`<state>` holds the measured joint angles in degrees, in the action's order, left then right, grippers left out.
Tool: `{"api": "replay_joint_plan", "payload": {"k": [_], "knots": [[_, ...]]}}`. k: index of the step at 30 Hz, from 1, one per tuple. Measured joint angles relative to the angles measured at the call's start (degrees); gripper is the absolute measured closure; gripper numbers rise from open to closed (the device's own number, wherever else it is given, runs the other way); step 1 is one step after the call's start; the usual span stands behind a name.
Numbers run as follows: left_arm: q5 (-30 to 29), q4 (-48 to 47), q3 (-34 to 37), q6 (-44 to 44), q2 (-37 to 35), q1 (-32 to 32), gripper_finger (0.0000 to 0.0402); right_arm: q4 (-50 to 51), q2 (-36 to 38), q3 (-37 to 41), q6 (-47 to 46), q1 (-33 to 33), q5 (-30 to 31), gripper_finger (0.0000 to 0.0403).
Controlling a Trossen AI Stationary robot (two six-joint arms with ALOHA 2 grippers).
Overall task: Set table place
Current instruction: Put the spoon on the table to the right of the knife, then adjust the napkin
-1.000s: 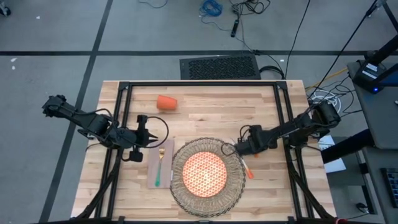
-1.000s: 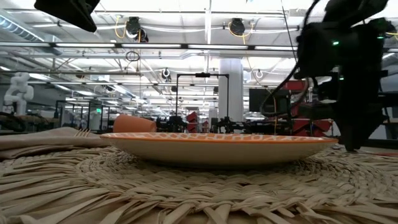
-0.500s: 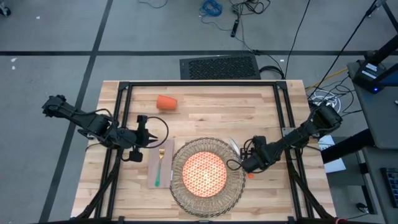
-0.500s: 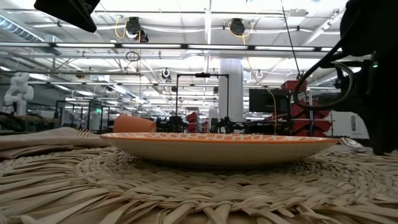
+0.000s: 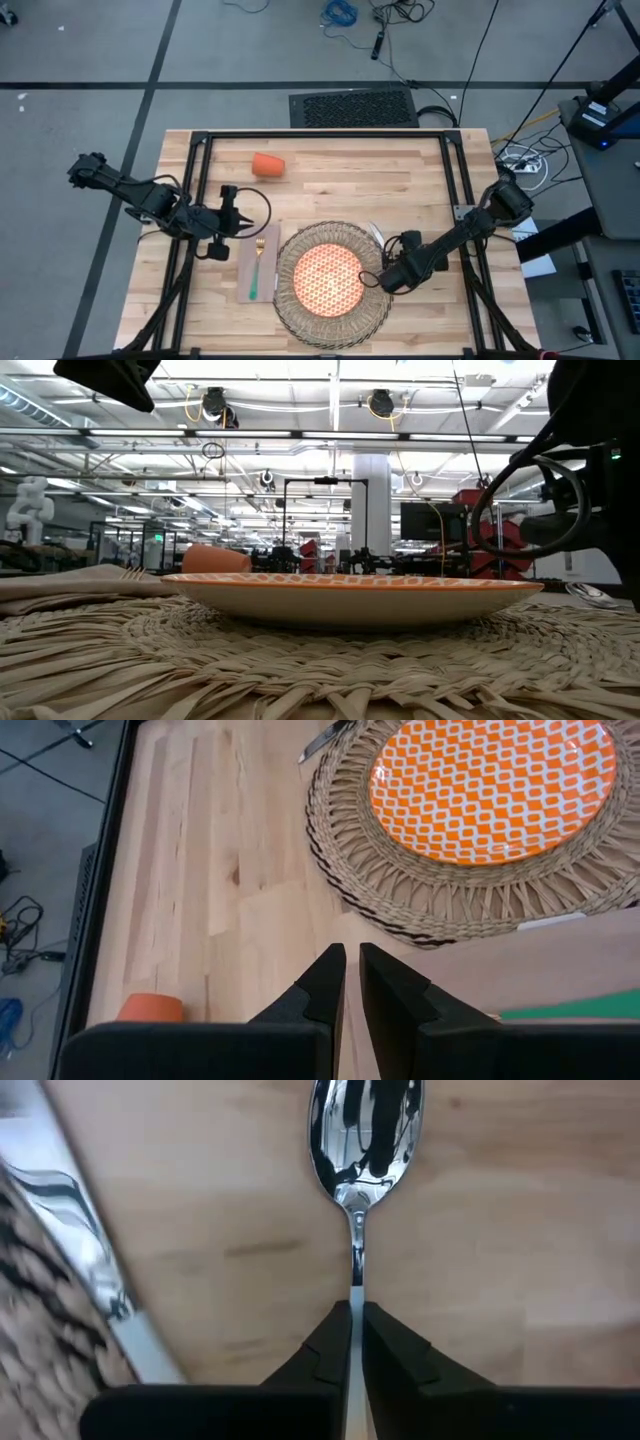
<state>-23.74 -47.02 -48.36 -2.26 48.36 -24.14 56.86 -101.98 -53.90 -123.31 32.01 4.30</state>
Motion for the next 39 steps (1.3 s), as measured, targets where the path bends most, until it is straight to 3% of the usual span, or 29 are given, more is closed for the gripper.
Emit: {"api": "replay_joint_plan", "payload": {"k": [12,21,26,33,39], "knots": [[2.9,0.0,0.0,-1.1,0.0,0.0,0.0379,4.9,-6.3,-8.6,-0.2,0.1,-3.1,0.0392],[4.3,0.0,0.0,-1.1,0.0,0.0,0.0379,6.6,-6.2,-9.2,0.4,0.2,-4.8,0.0327],[5.0,0.1,0.0,0.1,0.0,0.0,0.0379,7.7,-4.8,-9.2,0.9,0.3,-5.9,0.0313],[6.2,0.0,0.0,0.4,0.0,0.0,0.0379,11.0,-3.0,-11.0,1.4,1.1,-2.8,0.0312],[8.8,-1.4,0.0,1.1,0.0,0.0,0.0379,14.7,-3.0,-17.4,4.1,1.8,6.1,0.0316]]}}
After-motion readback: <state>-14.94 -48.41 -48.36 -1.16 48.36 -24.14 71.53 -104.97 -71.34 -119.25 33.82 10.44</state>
